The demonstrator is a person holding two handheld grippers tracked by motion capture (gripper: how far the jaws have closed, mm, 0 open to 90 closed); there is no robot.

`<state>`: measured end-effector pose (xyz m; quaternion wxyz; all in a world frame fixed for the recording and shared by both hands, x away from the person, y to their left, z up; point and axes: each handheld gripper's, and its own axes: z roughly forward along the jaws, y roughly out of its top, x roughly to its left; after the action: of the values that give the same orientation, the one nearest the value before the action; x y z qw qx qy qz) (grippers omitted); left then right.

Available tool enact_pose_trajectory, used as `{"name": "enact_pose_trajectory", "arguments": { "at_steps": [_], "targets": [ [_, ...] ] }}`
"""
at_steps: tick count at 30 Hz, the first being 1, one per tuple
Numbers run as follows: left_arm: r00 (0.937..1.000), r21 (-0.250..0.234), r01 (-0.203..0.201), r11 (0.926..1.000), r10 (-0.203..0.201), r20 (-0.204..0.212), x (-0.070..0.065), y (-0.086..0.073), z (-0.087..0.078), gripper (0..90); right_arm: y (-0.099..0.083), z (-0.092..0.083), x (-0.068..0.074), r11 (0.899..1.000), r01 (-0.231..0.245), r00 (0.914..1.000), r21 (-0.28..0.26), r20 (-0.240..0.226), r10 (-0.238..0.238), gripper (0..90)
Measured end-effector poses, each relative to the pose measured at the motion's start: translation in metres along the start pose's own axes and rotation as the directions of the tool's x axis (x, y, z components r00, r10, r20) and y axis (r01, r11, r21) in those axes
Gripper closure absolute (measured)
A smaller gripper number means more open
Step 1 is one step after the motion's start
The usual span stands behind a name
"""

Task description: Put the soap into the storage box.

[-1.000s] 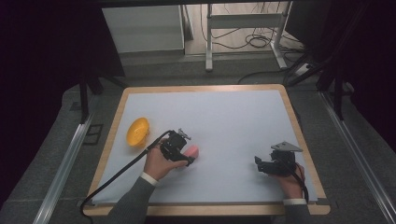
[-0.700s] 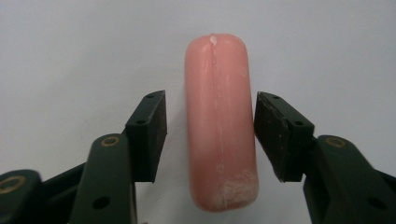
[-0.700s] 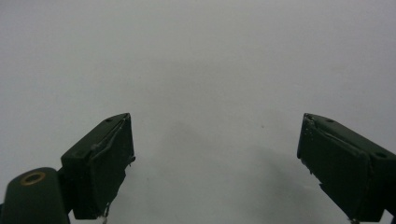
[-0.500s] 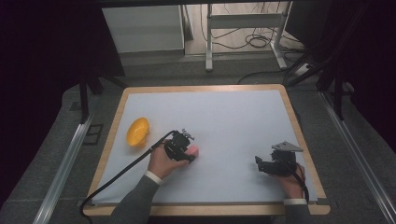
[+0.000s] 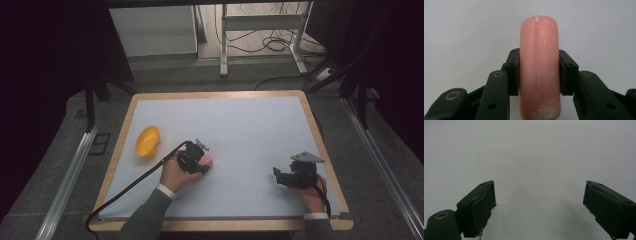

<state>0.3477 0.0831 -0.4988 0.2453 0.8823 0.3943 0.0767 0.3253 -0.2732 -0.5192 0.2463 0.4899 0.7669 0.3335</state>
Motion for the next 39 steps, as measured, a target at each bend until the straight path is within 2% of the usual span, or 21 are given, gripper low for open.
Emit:
{"name": "enact_pose_trajectory", "arguments": {
  "at_steps": [5, 20, 33, 39],
  "targets": [
    [1.0000, -0.010, -0.003, 1.0000, 0.003, -0.001, -0.001, 0.000, -0.001, 60.0, 0.000, -0.001, 0.000, 1.000, 0.002, 1.0000, -0.006, 0.005, -0.002, 10.6],
    [1.0000, -0.059, -0.008, 0.9982, 0.008, 0.005, 0.002, -0.001, -0.022, 60.1, 0.000, -0.001, -0.001, 1.000, -0.001, 1.0000, -0.010, 0.009, 0.001, 10.6],
    [1.0000, -0.067, -0.010, 0.9977, 0.010, 0.000, 0.005, -0.001, -0.029, 60.1, 0.000, -0.001, -0.002, 1.000, -0.004, 1.0000, -0.007, 0.008, 0.004, 10.6],
    [1.0000, -0.081, 0.003, 0.9967, -0.004, -0.006, 0.009, -0.003, -0.034, 60.1, 0.000, -0.001, -0.002, 1.000, -0.003, 0.9999, -0.006, 0.010, 0.003, 10.6]
  ]
}}
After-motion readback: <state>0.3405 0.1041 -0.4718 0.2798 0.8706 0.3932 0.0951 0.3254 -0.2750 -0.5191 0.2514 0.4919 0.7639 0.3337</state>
